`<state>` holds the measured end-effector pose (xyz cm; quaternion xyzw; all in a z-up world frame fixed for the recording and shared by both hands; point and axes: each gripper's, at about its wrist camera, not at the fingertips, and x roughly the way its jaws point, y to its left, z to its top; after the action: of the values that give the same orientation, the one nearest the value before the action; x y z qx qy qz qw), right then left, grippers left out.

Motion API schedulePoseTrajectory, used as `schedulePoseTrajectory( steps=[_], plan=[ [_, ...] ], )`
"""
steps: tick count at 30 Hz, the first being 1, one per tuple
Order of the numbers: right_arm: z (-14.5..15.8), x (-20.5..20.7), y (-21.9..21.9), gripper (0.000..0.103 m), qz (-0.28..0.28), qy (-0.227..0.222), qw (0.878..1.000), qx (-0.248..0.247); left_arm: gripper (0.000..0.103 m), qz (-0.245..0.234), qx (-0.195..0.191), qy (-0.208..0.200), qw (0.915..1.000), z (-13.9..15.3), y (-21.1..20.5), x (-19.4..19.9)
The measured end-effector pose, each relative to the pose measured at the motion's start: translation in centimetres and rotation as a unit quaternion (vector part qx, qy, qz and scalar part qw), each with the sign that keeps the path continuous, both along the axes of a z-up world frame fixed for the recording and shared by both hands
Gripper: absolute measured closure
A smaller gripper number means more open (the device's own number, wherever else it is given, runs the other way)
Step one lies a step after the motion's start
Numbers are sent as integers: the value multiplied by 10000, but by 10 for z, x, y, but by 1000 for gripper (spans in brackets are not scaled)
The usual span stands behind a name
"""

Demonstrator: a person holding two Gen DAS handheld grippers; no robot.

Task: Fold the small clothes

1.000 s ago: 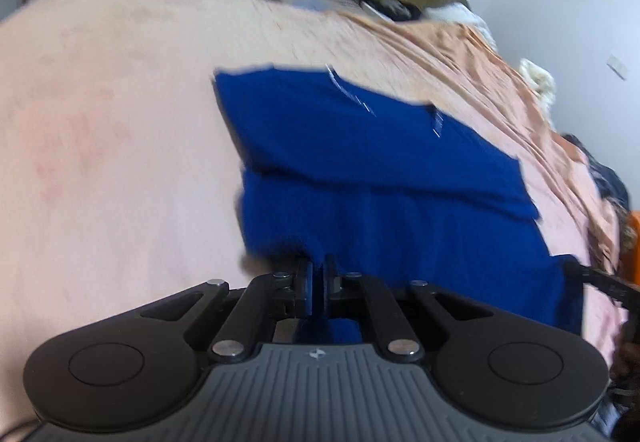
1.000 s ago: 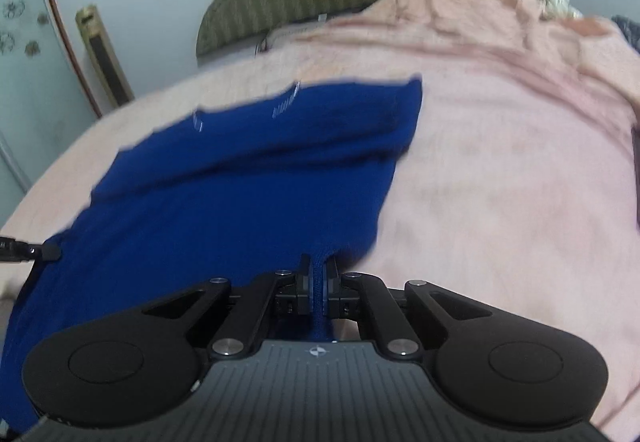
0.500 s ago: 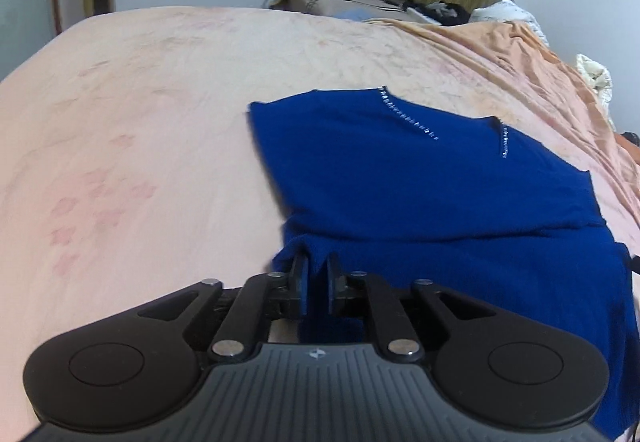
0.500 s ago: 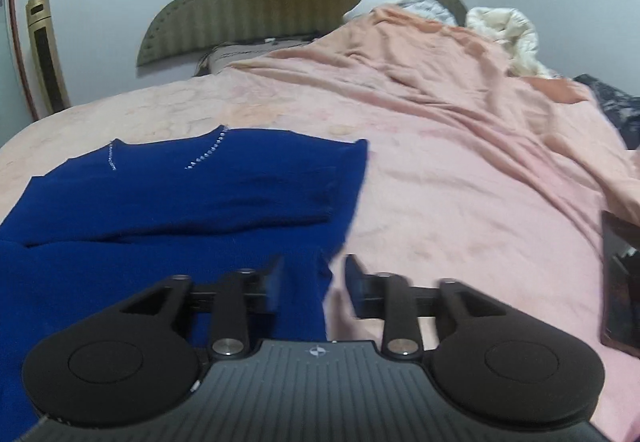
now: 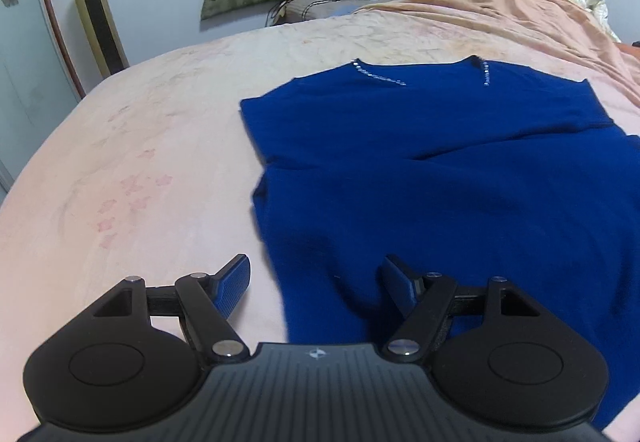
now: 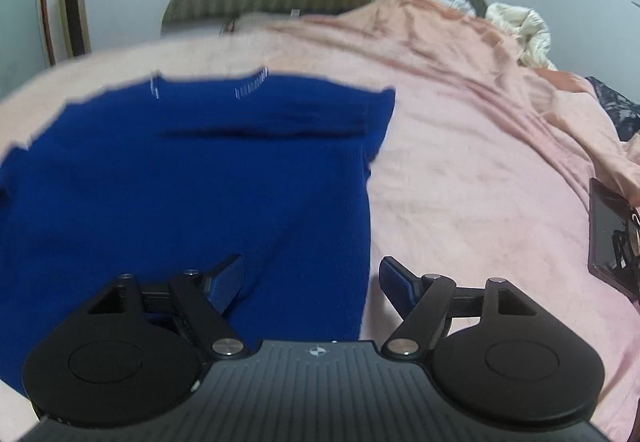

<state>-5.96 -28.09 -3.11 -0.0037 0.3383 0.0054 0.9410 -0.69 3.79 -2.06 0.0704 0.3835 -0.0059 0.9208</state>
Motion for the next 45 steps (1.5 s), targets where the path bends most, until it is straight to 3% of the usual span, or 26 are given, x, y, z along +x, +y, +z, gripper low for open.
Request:
schedulePoseTrajectory(
  steps=[6, 11, 22, 33, 42, 45],
  plan=[
    [12, -10, 4, 20, 73, -201, 9997, 139, 30, -5, 194, 3, 9998, -1, -14, -2],
    [1, -14, -5, 19, -37, -39, 9979, 651, 30, 43, 260, 38, 9996, -3, -20, -1],
    [3, -25, -6, 19, 46, -51, 9972, 746, 30, 86, 496, 73, 9987, -3, -27, -8],
    [11, -33, 7, 18, 247, -144, 9977, 610, 26, 247, 497, 104, 9984, -4, -28, -8],
    [-7, -29, 12, 15, 199, 178, 9995, 176, 23, 231, 535, 23, 9983, -7, -28, -12],
    [-14, -29, 10, 8, 173, 226, 9993, 222, 20, 248, 552, -31, 9982, -16, -27, -14]
  ],
)
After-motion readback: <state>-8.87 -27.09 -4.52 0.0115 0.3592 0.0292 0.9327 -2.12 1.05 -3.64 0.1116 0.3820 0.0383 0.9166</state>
